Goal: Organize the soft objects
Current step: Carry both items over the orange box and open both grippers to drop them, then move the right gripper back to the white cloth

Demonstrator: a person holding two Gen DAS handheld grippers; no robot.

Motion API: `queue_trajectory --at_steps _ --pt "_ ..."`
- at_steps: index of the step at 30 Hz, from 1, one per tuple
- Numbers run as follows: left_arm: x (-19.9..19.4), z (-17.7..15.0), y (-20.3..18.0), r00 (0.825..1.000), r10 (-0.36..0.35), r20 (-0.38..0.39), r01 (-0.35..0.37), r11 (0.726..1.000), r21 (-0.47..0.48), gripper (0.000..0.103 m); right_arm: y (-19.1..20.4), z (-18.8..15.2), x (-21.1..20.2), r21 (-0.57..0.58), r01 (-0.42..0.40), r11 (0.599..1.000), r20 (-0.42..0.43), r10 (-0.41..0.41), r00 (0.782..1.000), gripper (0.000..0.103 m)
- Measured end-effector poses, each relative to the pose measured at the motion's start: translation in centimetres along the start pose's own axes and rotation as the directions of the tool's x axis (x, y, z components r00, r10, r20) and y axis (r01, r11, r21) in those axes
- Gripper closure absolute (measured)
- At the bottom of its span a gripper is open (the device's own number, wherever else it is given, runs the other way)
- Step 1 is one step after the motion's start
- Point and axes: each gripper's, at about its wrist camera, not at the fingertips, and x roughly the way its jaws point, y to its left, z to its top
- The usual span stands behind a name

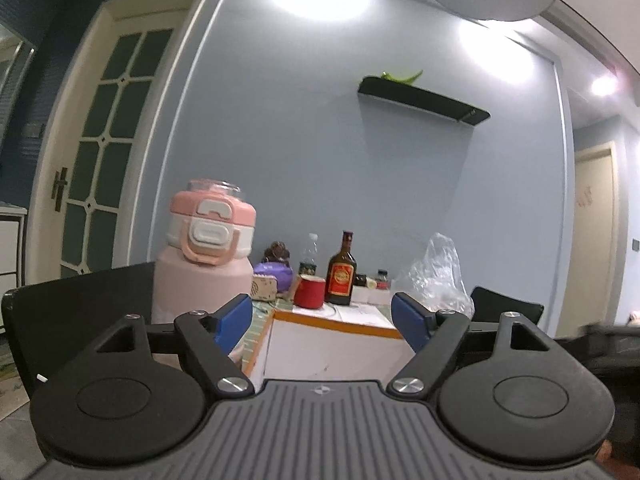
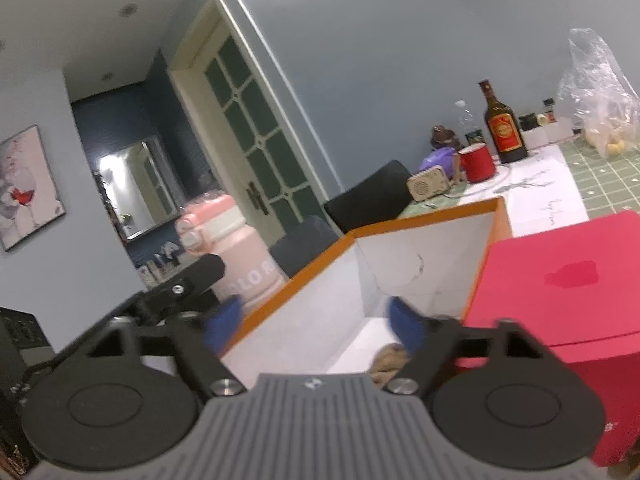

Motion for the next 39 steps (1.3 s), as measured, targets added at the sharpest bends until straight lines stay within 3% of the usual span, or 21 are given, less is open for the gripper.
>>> queue_trajectory --at_steps 6,8,10,11,12,14,15,17,18,20,24,26,27,29,31,32,34,37,39 --pt "-0.3 0.0 -0.3 0.998 -0.009 0.062 0.008 1.0 0.004 0.009 -0.1 0.4 -2.1 0.053 -0.026 0.998 0.089 0.021 0.996 0.003" --pt "-0.3 0.0 -0.4 0.998 -0.012 0.068 0.012 1.0 0.007 0.009 0.8 1.1 -3.8 0.015 0.056 0.998 0.117 -0.057 0.991 0.003" --pt "-0.1 -0.3 -0.6 0.998 -0.004 0.061 0.003 1.0 0.018 0.009 2.4 1.4 -6.9 -0.079 0.241 0.967 0.173 -0.225 0.959 0.003" --pt "0.1 -0.4 -0.6 0.999 0.002 0.055 -0.004 1.0 0.025 0.009 3.4 1.1 -8.9 -0.131 0.392 0.911 0.213 -0.36 0.908 0.003" --pt "0.5 -0.5 -0.7 0.999 0.011 0.039 -0.012 0.999 0.034 0.009 3.9 0.7 -10.7 -0.152 0.524 0.838 0.249 -0.481 0.841 0.003" --pt "0.9 -0.5 -0.8 1.0 0.017 0.012 -0.018 0.999 0.04 0.01 3.7 -0.8 -14.1 -0.088 0.722 0.686 0.326 -0.665 0.672 0.002" --pt "0.9 -0.4 -0.8 1.0 0.014 0.007 -0.015 0.999 0.037 0.01 2.9 -1.4 -15.9 -0.02 0.795 0.606 0.328 -0.747 0.578 0.002" --pt "0.7 -0.2 -0.8 1.0 0.006 0.012 -0.006 1.0 0.03 0.01 0.5 -2.0 -18.3 0.087 0.856 0.509 0.27 -0.839 0.471 0.002" --pt "0.6 -0.2 -0.8 1.0 -0.005 0.016 0.005 1.0 0.028 0.01 -0.7 -2.3 -19.0 0.113 0.869 0.482 0.239 -0.862 0.447 0.003" --pt "0.7 -0.4 -1.0 1.0 -0.014 0.016 0.013 0.999 0.029 0.01 -3.1 -2.9 -20.0 0.166 0.875 0.454 0.205 -0.884 0.42 0.003" --pt "0.9 -0.8 -1.3 1.0 -0.015 0.009 0.014 0.998 0.062 0.01 -6.8 -4.3 -20.1 0.228 0.873 0.432 0.127 -0.902 0.414 0.003" --pt "0.9 -0.8 -1.2 1.0 -0.022 0.003 0.021 0.998 0.059 0.01 -8.0 -4.7 -19.2 0.189 0.907 0.376 0.074 -0.927 0.368 0.003" --pt "1.0 -0.8 -1.1 0.999 -0.033 -0.009 0.033 0.998 0.055 0.01 -8.4 -4.9 -18.5 0.15 0.935 0.322 0.042 -0.947 0.32 0.003" --pt "1.1 -0.7 -1.1 0.998 -0.043 -0.041 0.045 0.998 0.052 0.01 -8.8 -5.3 -16.8 0.019 0.986 0.165 0.021 -0.986 0.164 0.003" --pt "0.7 -0.2 -1.5 0.998 -0.008 -0.065 0.012 0.998 0.062 0.012 -9.0 -5.7 -15.3 -0.109 0.992 0.056 0.059 -0.996 0.063 0.003" --pt "0.2 0.2 -1.9 0.998 0.019 -0.063 -0.015 0.997 0.07 0.013 -9.3 -5.8 -15.2 -0.153 0.988 0.029 0.065 -0.997 0.04 0.003" --pt "-1.0 1.2 -2.8 0.995 0.067 -0.075 -0.059 0.993 0.098 0.012 -9.6 -5.7 -14.9 -0.166 0.986 0.033 0.045 -0.998 0.041 0.003" --pt "-3.5 2.1 -4.3 0.985 0.11 -0.134 -0.092 0.986 0.138 0.012 -9.5 -5.5 -15.5 -0.116 0.993 0.011 0.063 -0.998 0.018 0.003" --pt "-5.5 2.1 -4.8 0.97 0.173 -0.174 -0.152 0.98 0.125 0.012 -9.4 -5.5 -15.6 -0.11 0.994 0.027 0.049 -0.998 0.032 0.003"
